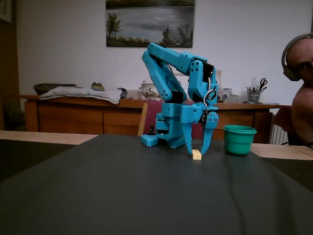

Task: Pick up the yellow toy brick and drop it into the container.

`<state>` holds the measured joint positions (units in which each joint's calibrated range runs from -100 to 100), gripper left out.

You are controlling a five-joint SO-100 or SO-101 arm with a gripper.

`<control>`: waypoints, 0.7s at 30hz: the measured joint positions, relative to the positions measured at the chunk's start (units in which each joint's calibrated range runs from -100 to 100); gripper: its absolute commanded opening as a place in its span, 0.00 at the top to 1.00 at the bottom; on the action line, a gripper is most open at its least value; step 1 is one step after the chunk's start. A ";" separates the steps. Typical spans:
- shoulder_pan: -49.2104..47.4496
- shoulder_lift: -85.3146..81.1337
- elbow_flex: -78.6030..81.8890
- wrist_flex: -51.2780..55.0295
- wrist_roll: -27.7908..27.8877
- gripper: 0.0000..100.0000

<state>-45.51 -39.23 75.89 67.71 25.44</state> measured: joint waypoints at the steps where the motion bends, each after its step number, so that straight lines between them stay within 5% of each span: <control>1: 0.00 0.00 0.00 0.00 0.00 0.95; 21: 0.74 0.25 -11.87 5.90 0.16 1.00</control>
<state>-44.77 -38.97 64.02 73.60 25.59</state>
